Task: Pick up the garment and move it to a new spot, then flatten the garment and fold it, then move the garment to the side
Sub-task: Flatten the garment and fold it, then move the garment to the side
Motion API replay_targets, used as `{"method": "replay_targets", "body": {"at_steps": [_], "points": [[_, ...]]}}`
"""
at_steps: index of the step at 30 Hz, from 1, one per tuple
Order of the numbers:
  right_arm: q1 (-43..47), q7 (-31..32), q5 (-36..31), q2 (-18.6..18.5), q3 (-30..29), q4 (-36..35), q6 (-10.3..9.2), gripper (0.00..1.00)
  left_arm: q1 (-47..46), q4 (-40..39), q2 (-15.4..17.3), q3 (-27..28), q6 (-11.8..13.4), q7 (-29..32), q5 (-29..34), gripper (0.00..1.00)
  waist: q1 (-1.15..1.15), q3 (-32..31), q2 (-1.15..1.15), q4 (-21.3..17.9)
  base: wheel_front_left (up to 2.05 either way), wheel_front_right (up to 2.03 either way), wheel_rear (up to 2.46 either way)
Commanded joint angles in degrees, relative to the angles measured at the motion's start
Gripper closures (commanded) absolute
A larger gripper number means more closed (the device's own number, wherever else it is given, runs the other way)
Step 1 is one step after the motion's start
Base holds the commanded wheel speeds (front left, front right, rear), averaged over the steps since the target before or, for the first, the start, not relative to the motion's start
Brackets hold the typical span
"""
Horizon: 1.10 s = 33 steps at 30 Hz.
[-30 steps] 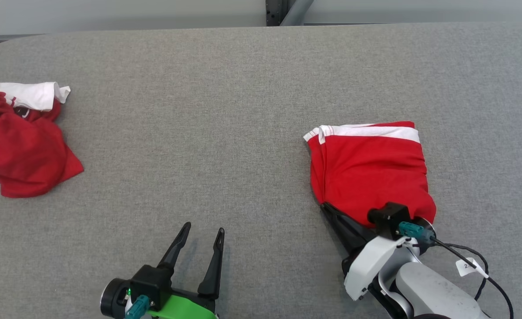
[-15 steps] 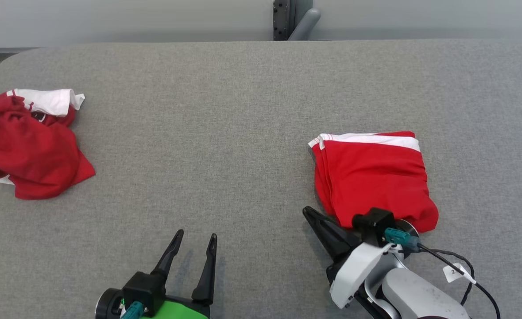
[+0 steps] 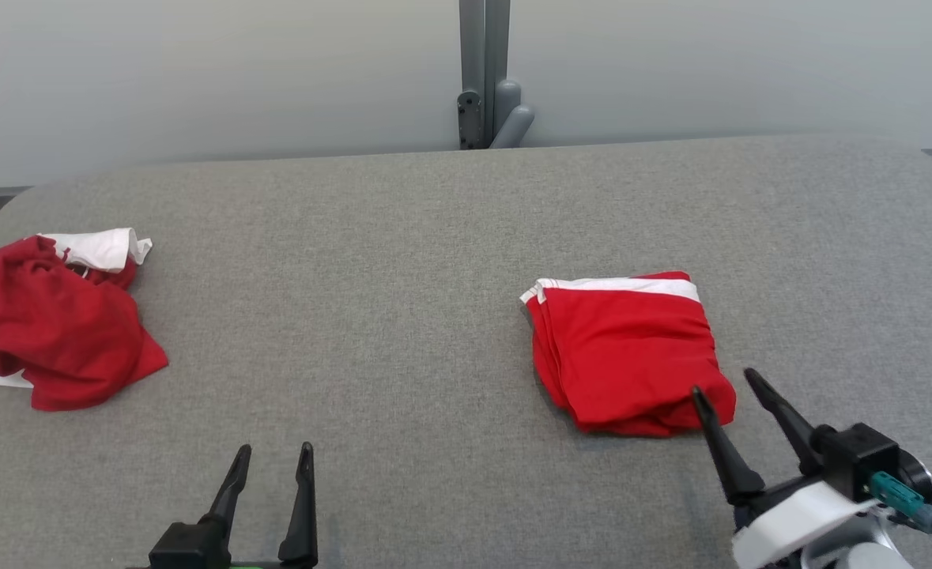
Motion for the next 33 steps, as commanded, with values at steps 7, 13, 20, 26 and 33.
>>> {"method": "replay_targets", "body": {"at_steps": [7, 13, 20, 26, 33], "points": [[9.17, -0.16, -5.12, 1.35, -12.7, -1.38, -0.02, 0.0, 3.22, 1.66, -1.56, 4.95, -0.9, -0.09, 3.44, 0.0, 0.0, -3.13, 0.0, -1.78, 0.0, 0.0, 0.0], [11.71, -0.16, -7.15, 2.31, -17.05, 0.38, -0.02, 0.0, 3.59, 2.88, -2.64, 7.16, -2.39, -0.1, 5.94, 0.0, 0.0, -4.05, 0.0, -1.65, 0.0, 0.0, 0.0], [12.64, -0.16, -8.65, 3.74, -20.77, 1.17, -0.02, 0.0, 4.21, 2.35, -4.18, 9.19, -5.74, -0.1, 8.54, 0.0, 0.0, -4.6, 0.0, -1.73, 0.0, 0.0, 0.0], [12.1, -0.16, -8.85, 4.54, -21.26, 1.05, -0.02, 0.0, 4.14, 2.27, -5.03, 10.6, -7.67, -0.1, 10.01, 0.0, 0.0, -4.55, 0.0, -1.94, 0.0, 0.0, 0.0], [9.34, -0.16, -4.8, 5.11, -21.0, 1.14, -0.02, 0.0, 4.28, 2.36, -6.06, 11.42, -8.71, -0.1, 10.96, 0.0, 0.0, -4.23, 0.0, -1.94, 0.0, 0.0, 0.0]]}}
